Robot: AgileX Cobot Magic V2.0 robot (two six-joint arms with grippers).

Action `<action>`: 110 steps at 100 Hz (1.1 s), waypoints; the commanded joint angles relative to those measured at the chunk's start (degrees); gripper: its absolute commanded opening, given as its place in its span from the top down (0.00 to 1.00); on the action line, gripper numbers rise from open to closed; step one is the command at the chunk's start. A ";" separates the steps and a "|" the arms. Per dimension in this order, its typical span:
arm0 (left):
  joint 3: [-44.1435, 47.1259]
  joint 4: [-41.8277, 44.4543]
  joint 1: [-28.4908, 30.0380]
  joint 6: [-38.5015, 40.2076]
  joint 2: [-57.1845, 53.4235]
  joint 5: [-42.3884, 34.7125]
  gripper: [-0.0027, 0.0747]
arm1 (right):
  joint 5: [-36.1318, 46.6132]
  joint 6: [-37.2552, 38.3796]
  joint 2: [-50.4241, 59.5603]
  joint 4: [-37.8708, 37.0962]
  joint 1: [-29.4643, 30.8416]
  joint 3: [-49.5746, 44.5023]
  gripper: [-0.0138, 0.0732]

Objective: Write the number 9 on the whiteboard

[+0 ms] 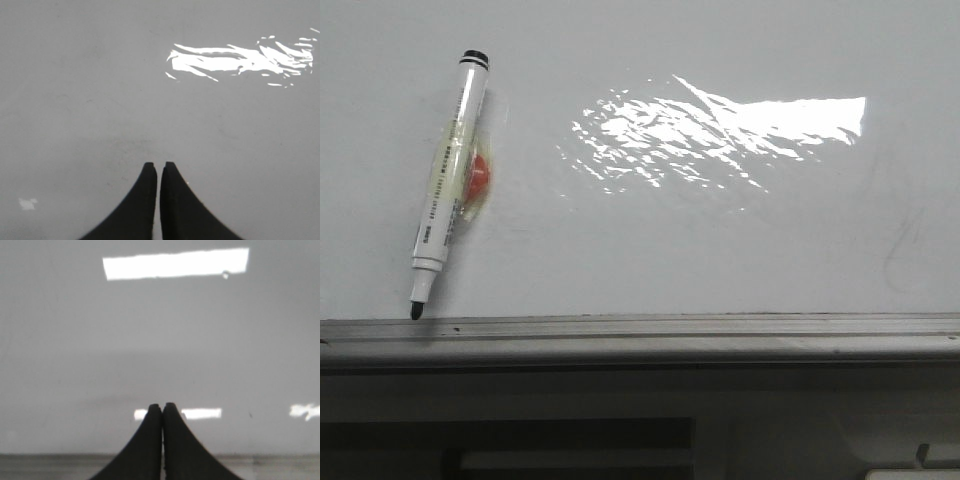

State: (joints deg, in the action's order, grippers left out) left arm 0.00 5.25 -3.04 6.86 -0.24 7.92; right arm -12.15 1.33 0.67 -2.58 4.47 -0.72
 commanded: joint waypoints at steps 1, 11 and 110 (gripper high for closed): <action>1.14 0.10 -0.31 -0.16 -1.62 -6.48 0.99 | 10.72 -0.29 0.82 0.00 0.44 -1.59 0.92; 1.14 -0.03 -0.31 -0.16 -1.62 -9.42 0.99 | 16.41 -0.29 0.82 0.09 0.44 -1.59 0.92; -18.71 0.54 -0.52 -0.06 14.50 -0.17 0.99 | -9.58 0.36 -13.22 11.04 -0.05 15.29 0.92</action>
State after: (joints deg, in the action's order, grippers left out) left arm -15.55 5.63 -3.04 6.86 11.14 7.49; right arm -23.18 1.85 -9.21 7.00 4.47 11.44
